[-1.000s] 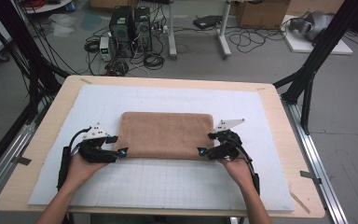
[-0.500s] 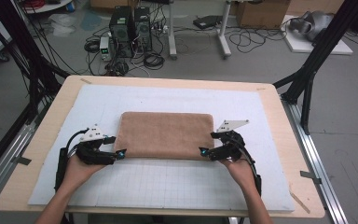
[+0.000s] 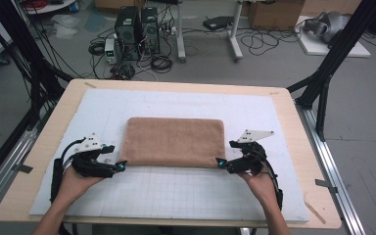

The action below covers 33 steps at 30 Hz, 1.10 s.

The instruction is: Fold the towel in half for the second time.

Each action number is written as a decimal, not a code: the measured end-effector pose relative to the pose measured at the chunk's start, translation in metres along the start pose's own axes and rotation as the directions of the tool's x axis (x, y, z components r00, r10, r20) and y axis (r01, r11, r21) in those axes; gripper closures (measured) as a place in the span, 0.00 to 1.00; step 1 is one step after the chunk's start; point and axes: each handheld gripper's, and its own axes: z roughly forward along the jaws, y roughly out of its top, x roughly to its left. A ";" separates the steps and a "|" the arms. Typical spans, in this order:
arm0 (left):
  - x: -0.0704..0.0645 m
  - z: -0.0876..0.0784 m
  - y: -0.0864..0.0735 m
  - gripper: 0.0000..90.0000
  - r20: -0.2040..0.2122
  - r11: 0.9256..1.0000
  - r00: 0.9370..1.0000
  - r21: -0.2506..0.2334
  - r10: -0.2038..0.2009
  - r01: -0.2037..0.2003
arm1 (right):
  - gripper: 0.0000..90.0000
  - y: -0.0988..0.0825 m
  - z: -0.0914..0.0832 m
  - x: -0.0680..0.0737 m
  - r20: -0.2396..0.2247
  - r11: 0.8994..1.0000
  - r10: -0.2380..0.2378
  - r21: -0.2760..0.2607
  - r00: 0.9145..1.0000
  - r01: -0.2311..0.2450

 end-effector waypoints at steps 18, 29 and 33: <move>-0.004 -0.014 -0.011 0.19 -0.004 1.000 1.000 -0.011 0.000 0.000 | 0.13 -0.021 -0.028 0.002 0.033 1.000 0.017 -0.014 0.999 -0.017; -0.005 -0.022 -0.018 0.18 -0.012 1.000 1.000 -0.018 -0.009 0.009 | 0.13 -0.032 -0.035 0.004 0.045 1.000 0.015 -0.010 0.999 -0.014; -0.006 -0.024 -0.023 0.18 -0.011 1.000 1.000 -0.015 -0.014 0.014 | 0.13 -0.037 -0.040 0.006 0.050 1.000 0.024 -0.015 0.998 -0.023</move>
